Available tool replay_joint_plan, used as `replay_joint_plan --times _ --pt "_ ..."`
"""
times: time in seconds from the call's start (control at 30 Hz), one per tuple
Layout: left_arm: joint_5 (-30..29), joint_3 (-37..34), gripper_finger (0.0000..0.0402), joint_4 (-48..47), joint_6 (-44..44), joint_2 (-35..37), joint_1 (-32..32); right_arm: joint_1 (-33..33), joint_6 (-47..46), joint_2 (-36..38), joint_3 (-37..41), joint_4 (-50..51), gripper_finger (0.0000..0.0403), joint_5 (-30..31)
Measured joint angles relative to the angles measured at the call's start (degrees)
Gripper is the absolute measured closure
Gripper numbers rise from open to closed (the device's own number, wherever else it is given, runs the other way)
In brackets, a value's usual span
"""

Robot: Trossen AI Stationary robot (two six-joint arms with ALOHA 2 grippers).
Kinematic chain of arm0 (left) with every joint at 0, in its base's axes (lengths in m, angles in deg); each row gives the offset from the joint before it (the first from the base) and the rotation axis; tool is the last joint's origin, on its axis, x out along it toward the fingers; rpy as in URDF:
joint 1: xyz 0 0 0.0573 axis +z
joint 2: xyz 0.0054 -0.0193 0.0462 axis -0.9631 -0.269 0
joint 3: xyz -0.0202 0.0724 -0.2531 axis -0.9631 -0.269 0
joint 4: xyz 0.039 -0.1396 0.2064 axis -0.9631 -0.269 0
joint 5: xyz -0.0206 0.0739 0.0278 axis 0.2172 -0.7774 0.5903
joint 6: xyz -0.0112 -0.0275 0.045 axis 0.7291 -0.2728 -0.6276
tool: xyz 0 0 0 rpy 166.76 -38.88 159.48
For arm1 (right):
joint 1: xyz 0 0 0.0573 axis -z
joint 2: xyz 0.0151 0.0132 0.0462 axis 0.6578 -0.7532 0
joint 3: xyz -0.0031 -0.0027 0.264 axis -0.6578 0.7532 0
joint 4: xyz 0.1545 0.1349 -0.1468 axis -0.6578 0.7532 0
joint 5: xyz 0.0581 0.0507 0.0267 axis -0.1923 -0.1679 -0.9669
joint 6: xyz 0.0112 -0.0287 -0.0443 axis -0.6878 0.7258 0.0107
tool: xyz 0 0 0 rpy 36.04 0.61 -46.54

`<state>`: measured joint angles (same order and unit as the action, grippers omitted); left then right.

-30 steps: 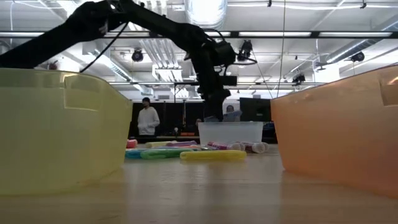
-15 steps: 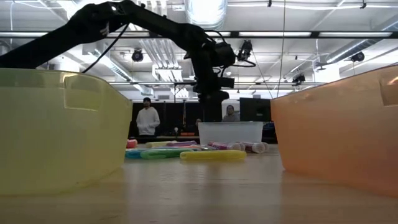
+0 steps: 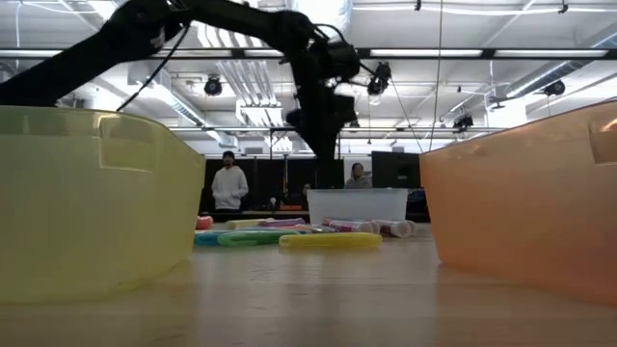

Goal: Pick & Place Markers
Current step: Put the right green marker pen into the orange bin

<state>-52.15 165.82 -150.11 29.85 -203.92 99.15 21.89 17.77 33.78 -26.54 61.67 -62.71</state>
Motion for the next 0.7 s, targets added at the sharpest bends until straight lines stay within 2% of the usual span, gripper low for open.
replay_joint_plan --times 0.17,0.3,0.47,0.7 --pt "9.81 -5.13 0.0273 2.01 8.65 9.42 -0.42 0.0 -4.96 -0.02 0.1 5.84 0.028 0.0" --pt "14.13 -10.13 0.0273 5.4 13.67 17.82 -2.28 0.0 -7.06 0.0 0.19 7.96 0.028 -0.09" --pt "14.45 -18.29 0.0273 8.96 15.79 29.27 -6.46 -0.02 -7.55 -0.4 0.32 9.06 0.028 -3.0" --pt "14.39 -33.59 0.0273 12.83 20.6 41.66 -13.96 0.02 -16.36 -3.05 1.76 9.03 0.028 -7.15"
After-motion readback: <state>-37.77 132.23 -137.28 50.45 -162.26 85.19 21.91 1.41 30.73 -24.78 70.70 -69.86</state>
